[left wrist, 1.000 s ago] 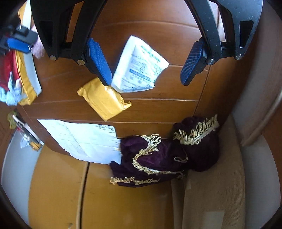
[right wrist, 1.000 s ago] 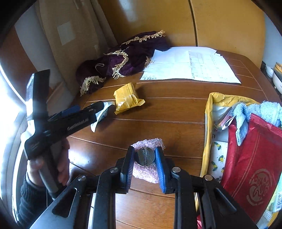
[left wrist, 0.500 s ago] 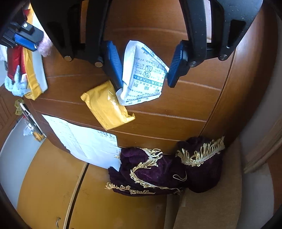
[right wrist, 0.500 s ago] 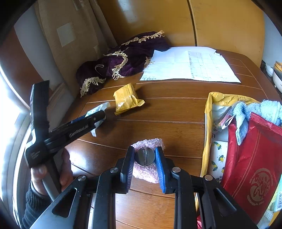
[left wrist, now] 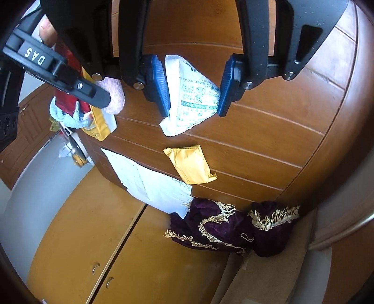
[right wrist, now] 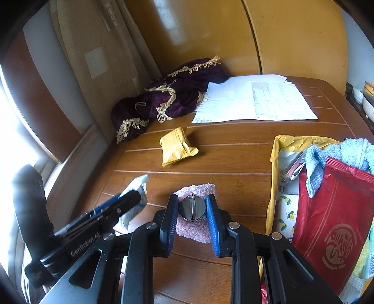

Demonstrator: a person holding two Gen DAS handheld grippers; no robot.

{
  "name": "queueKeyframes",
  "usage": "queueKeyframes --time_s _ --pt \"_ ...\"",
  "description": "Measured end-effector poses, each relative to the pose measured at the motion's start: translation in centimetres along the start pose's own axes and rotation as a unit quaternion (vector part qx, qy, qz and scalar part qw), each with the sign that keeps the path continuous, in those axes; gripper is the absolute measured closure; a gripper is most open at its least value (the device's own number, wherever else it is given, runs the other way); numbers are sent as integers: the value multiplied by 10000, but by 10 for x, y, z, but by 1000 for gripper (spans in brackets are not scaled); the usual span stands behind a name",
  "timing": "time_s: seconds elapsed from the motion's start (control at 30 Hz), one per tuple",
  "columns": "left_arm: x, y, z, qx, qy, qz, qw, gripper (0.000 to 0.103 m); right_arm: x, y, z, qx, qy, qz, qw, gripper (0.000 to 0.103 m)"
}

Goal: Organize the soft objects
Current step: 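Carry the pink pouch and white packet toward the box and lower them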

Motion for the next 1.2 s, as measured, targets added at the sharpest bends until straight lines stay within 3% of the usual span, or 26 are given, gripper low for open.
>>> queueKeyframes --time_s 0.27,0.53,0.7,0.9,1.2 --pt "7 3 3 76 190 140 9997 65 11 -1 1 -90 -399 118 9991 78" --pt "14 10 17 -147 245 332 9990 65 58 25 11 -338 -864 653 9935 78" --pt "22 25 42 -333 379 331 9982 65 80 41 29 -448 -745 695 9938 78" --pt "31 48 77 7 941 137 9955 65 101 57 60 -672 -563 787 9930 77" --pt "42 71 133 -432 1462 -109 9882 65 127 73 81 -731 -342 890 9928 77"
Point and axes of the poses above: each gripper's, at about its wrist camera, not at the fingertips, and x roughly against the way its jaws point, z to its right, y to its underside, the point moved 3 cm from there along -x, roughly the way its jaws point, and after that the axes turned 1 degree about x, right-handed, at the moved point
